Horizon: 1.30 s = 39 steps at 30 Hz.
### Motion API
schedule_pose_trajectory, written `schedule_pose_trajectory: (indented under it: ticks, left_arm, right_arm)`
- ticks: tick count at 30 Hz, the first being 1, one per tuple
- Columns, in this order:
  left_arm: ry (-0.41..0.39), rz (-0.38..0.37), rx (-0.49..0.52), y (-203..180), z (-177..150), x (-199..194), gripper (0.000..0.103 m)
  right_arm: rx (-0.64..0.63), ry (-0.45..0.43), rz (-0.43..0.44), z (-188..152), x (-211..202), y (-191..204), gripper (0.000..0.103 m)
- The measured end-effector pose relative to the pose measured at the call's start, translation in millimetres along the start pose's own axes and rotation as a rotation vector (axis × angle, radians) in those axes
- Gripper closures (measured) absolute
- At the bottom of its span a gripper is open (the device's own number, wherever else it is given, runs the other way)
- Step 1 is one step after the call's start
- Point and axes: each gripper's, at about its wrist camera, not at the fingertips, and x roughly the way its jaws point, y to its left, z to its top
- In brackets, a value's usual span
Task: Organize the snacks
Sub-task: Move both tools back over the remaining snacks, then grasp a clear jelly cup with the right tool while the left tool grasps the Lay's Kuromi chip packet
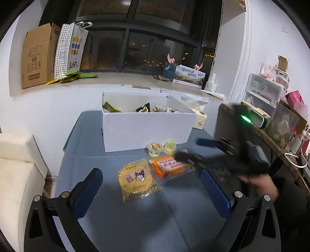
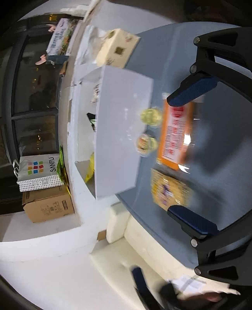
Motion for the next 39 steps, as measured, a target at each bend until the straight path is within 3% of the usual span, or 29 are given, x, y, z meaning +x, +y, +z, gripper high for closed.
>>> schedule_pose_trajectory:
  ticks: [6,14,15,17,18,19,30,39]
  left_arm:
    - [0.02,-0.001,-0.015,5,-8,5,0.0]
    - [0.052,0.0,-0.079,22,-17,12,0.0]
    - [0.054,0.0,-0.084,23,-17,12,0.0]
    - [0.062,0.008,-0.098,26,-19,14,0.0]
    - [0.065,0.009,-0.104,27,-20,15,0.0]
    - [0.067,0.011,-0.11,29,-21,15,0.0]
    - [0.118,0.029,-0.112,26,-24,37,0.0]
    - [0.245,0.104,-0.042,14,-22,119,0.0]
  right_arm:
    - [0.018,0.072,0.022,31,59,-2,0.0]
    - [0.017,0.154,0.001,39,116,-3,0.004]
    - [0.015,0.177,-0.018,39,124,-4,0.01]
    - [0.012,0.217,-0.037,36,135,-6,0.036]
    - [0.01,0.241,-0.055,33,140,-7,0.055]
    - [0.013,0.254,-0.052,32,143,-9,0.054]
    - [0.024,0.147,-0.014,30,98,-15,0.055]
    - [-0.022,0.032,0.004,11,0,-11,0.055]
